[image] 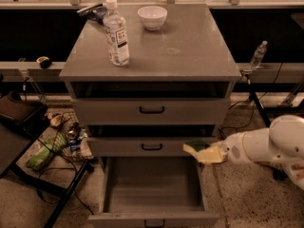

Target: Place sponge into bottom drawer

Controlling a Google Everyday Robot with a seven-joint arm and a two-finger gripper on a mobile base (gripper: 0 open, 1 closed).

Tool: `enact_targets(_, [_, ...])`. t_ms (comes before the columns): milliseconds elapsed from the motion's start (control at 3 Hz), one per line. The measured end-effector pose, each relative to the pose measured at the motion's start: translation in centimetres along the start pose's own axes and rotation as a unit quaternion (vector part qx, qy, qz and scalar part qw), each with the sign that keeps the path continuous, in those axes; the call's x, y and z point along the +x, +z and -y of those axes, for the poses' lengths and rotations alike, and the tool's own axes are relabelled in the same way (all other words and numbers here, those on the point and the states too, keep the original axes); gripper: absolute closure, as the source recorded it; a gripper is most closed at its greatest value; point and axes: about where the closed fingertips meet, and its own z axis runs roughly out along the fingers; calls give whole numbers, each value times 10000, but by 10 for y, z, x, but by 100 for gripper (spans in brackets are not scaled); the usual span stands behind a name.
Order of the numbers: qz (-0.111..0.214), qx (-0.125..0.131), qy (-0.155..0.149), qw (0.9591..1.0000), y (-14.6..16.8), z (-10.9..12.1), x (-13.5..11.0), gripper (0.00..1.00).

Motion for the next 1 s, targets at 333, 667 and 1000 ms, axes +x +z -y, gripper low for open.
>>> enact_targets(333, [-324, -168, 191, 9992, 88, -3, 74, 100])
enact_targets(667, [-360, -50, 57, 9993, 148, 4, 102, 100])
enact_targets(1000, [-68, 105, 132, 9998, 202, 19, 114, 100])
